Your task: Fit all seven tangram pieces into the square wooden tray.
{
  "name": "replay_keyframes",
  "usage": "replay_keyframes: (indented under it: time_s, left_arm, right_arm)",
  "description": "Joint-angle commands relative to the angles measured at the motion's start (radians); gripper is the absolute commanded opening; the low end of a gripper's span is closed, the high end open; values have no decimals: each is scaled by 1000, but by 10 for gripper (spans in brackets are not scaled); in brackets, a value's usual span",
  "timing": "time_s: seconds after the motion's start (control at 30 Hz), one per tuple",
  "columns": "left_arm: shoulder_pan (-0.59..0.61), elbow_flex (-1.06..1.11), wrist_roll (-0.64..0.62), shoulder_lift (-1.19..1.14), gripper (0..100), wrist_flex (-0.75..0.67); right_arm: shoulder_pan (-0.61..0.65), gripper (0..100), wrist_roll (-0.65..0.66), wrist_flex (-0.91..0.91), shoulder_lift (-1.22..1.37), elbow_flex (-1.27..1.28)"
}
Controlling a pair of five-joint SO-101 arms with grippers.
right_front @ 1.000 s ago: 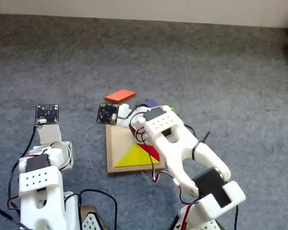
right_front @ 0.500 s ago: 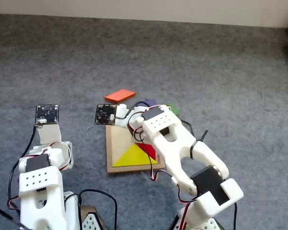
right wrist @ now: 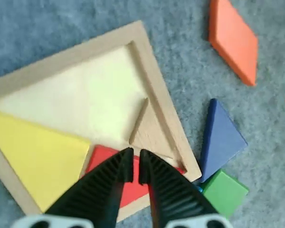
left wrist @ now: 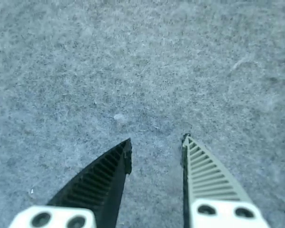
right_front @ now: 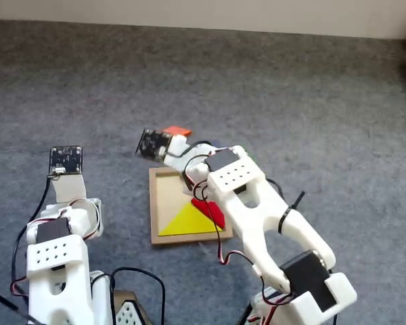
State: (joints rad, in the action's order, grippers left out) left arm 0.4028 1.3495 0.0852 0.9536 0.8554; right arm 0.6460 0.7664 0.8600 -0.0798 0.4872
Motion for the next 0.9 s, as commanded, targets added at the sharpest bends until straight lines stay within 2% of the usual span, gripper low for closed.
replay_keyframes:
  time_s: [0.0, 0.13, 0.27, 0.4, 0.63, 0.77, 0.87]
  left_arm:
    - [-24, -7, 8, 13, 190, -15]
    - [-24, -7, 8, 13, 190, -15]
    - [-24, -7, 8, 13, 190, -15]
    - [-24, -7, 8, 13, 190, -15]
    - [-24, -7, 8, 13, 190, -15]
    - [-24, -10, 8, 13, 190, -15]
    - [-24, -8, 8, 12, 190, -37]
  right_arm:
    - [1, 15, -144, -70, -54, -30]
    - [5, 15, -224, -232, -21, 47]
    - [1, 15, -224, -366, 65, 107]
    - [-2, 15, -224, -372, 134, 105]
    - [-90, 15, -219, -369, 134, 107]
    - [-122, 15, -92, -275, 134, 102]
    - [-124, 15, -64, -257, 131, 102]
